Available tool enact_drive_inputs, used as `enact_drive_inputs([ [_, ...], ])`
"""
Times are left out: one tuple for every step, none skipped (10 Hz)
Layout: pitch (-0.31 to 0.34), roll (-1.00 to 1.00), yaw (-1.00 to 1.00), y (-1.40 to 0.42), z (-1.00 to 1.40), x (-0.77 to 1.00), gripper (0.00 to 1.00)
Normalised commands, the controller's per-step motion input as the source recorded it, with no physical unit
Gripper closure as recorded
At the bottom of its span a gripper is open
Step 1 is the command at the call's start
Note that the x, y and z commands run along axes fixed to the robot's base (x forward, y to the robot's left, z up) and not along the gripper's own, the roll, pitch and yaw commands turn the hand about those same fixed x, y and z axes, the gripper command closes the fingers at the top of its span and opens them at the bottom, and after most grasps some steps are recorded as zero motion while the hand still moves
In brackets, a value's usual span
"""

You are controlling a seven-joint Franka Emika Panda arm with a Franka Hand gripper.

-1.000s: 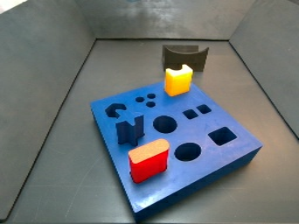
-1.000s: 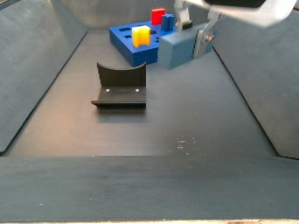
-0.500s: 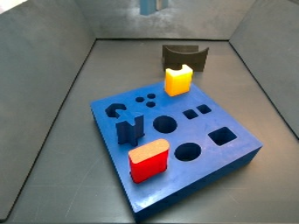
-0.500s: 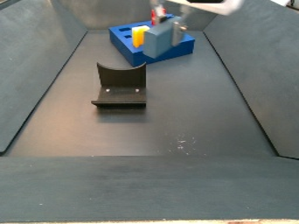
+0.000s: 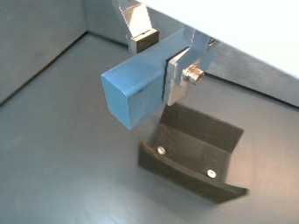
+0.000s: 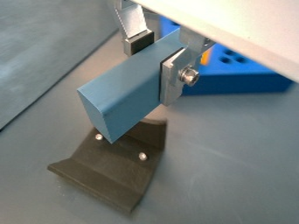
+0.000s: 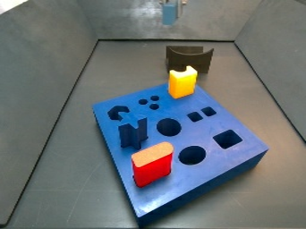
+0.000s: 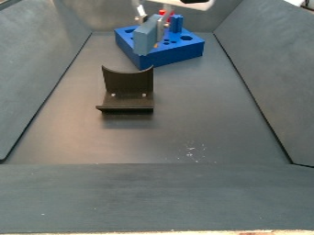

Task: Pick up the rectangle object. Move up. Place the rectangle object on the fixture. Regrasp the rectangle object. Move to above the board. Insert the rectangle object.
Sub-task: Place the rectangle object on the fixture.

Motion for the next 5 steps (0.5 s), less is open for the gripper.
enact_drive_inputs([
  [0.155,0.06,1.00,-0.09,-0.03,0.73,1.00],
  [0.196,0.07,1.00,-0.06,-0.02,0.62,1.00],
  [0.279,0.09,1.00,-0.04,-0.01,0.49,1.00],
  [0.384,0.11,1.00,-0.03,0.00,0.40,1.00],
  [0.215,-1.00,0.20,0.83,0.44,0.36,1.00],
])
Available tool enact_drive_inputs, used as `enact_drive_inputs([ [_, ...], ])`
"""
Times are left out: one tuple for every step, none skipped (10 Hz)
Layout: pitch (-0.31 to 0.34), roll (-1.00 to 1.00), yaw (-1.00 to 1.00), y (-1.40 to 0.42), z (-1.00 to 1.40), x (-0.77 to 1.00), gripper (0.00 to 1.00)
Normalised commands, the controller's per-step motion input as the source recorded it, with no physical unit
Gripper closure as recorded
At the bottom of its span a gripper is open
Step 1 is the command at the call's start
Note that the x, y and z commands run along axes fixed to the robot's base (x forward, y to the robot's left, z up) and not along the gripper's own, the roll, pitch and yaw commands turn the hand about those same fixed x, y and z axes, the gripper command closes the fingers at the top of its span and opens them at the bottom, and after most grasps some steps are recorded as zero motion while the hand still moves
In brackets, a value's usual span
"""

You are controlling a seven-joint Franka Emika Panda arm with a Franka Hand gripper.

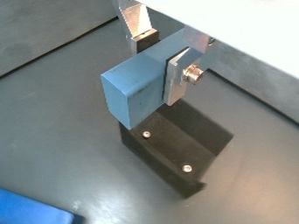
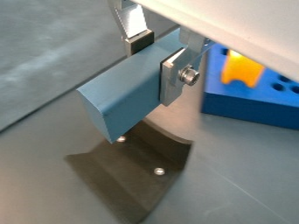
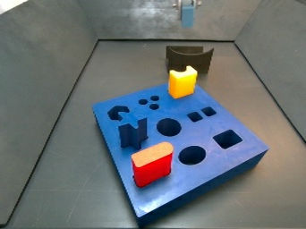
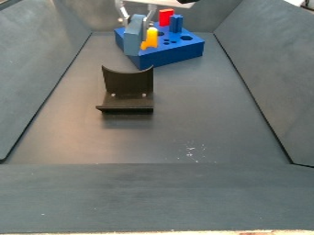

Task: Pick up the rectangle object. Move up. Place the rectangle object on the fixture. Regrasp the rectangle object. Move to above the board. Insert the rectangle object.
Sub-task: Place the rectangle object on the fixture.

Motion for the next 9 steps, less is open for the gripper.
enact_drive_inputs([
  [0.214,-1.00,0.12,0.79,0.40,0.28,1.00],
  [0.217,-1.00,0.09,0.68,0.30,0.21,1.00],
  [0.225,-1.00,0.06,0.42,0.08,0.10,1.00],
  [0.232,-1.00,0.06,0.31,0.05,0.09,1.00],
  [0.255,-1.00,0.04,0.11,0.04,0.09,1.00],
  [0.273,-1.00,0.02,0.08,0.01,0.09,1.00],
  [0.294,-1.00,-0.01,0.07,-0.01,0.10,1.00],
  [0.314,-1.00,-0.03,0.06,-0.02,0.10,1.00],
  [0.341,-1.00,-0.06,0.06,-0.02,0.09,1.00],
])
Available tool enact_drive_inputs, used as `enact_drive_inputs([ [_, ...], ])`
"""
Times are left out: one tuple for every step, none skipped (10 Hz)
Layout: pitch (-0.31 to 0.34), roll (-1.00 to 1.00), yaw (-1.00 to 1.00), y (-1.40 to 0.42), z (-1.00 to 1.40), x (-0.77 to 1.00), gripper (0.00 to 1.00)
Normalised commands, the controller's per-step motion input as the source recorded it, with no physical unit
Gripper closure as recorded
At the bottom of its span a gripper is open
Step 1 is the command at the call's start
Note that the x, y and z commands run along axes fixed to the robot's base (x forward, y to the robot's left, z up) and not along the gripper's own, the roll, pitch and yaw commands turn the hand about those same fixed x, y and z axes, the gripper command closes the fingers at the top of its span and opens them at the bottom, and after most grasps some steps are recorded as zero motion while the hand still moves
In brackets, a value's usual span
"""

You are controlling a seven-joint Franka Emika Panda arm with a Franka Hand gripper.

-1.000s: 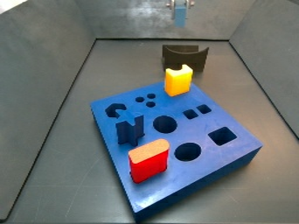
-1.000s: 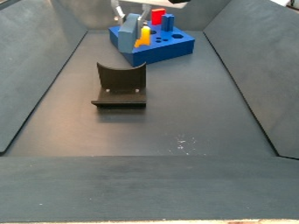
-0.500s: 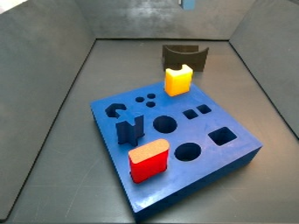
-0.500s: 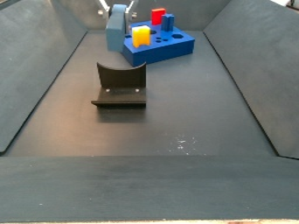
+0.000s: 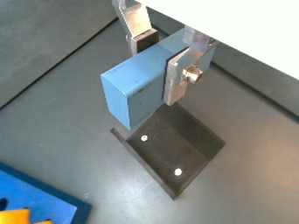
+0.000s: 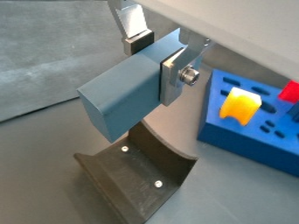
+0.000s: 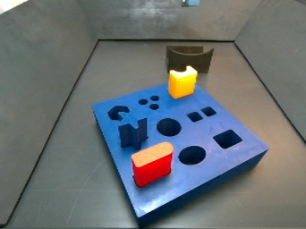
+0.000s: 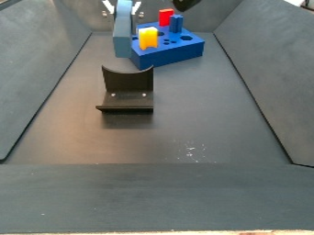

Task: Pick up the rectangle object. Move up. Place the rectangle object on the fixture. Regrasp the rectangle object. Move to above the board. Insert the rectangle object.
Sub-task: Place the rectangle object on the fixture.

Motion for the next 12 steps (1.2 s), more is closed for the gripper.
enact_drive_inputs([
  [0.353,-1.00,-0.09,0.06,-0.01,0.09,1.00],
  [0.372,-1.00,-0.14,0.06,-0.02,0.09,1.00],
  [0.387,-1.00,-0.17,0.05,-0.02,0.09,1.00],
  [0.326,-0.79,-0.14,0.06,-0.01,0.09,1.00],
  [0.260,-0.62,-0.14,0.05,-0.02,0.09,1.00],
  [0.202,-0.48,-0.15,0.05,-0.02,0.08,1.00],
  [0.146,-0.38,-0.15,0.05,-0.01,0.08,1.00],
  [0.117,-0.34,-0.14,0.05,-0.02,0.08,1.00],
  [0.108,-0.33,-0.13,0.05,-0.02,0.09,1.00],
  [-0.010,-1.00,-0.15,0.08,-1.00,0.13,1.00],
  [-0.014,-1.00,-0.15,0.08,-1.00,0.13,1.00],
  [0.008,-1.00,-0.14,0.09,-1.00,0.14,1.00],
])
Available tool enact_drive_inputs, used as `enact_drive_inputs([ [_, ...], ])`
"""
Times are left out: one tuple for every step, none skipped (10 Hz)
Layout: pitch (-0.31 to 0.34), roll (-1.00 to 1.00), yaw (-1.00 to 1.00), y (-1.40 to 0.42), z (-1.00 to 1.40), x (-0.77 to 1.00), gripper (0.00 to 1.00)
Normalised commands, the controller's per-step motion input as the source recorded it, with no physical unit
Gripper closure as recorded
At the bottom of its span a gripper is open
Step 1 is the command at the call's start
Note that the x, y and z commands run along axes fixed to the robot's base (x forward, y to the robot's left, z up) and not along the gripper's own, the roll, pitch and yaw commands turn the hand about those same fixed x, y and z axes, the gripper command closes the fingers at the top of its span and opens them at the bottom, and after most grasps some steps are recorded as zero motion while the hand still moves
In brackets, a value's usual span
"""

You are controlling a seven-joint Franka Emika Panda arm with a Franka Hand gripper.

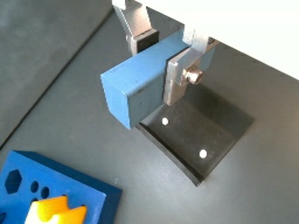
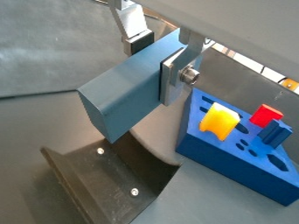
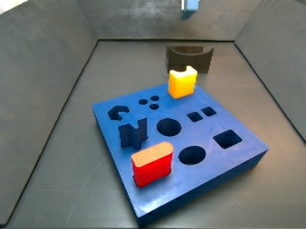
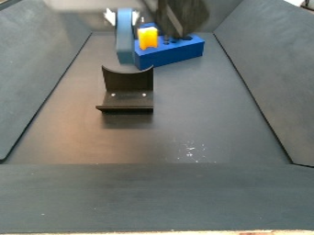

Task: Pick up the rectangle object. Move up. Place the rectangle object on the fixture. Regrasp the rectangle object. Move to above the board. Insert the rectangle object.
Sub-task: Place the rectangle object on the fixture, then regrasp the rectangle object.

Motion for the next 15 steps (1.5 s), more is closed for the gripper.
enact_drive_inputs([
  [0.028,-1.00,-0.14,0.09,-1.00,0.15,1.00],
  [0.038,-1.00,-0.14,0.10,-1.00,0.16,1.00],
  [0.045,-1.00,-0.14,0.11,-1.00,0.16,1.00],
  [0.053,-1.00,-0.15,0.11,-1.00,0.18,1.00],
  [0.066,-1.00,-0.16,0.12,-1.00,0.19,1.00],
  [0.070,-1.00,-0.16,0.13,-1.00,0.19,1.00],
  [0.091,-1.00,-0.18,0.12,-0.83,0.17,1.00],
  [0.093,-0.90,-0.14,0.10,-0.72,0.15,1.00],
  [0.061,-0.58,-0.11,0.14,-0.57,0.11,1.00],
  [0.005,-0.44,-0.11,0.16,-0.54,0.08,1.00],
  [-0.006,-0.33,-0.11,0.17,-0.53,0.07,1.00],
  [-0.001,-0.29,-0.10,0.17,-0.53,0.07,1.00],
  [0.000,0.00,0.00,0.00,0.00,0.00,0.00],
  [-0.048,0.08,-0.04,0.00,1.00,0.00,0.00],
  [-0.043,0.09,-0.03,0.00,1.00,-0.01,0.00],
])
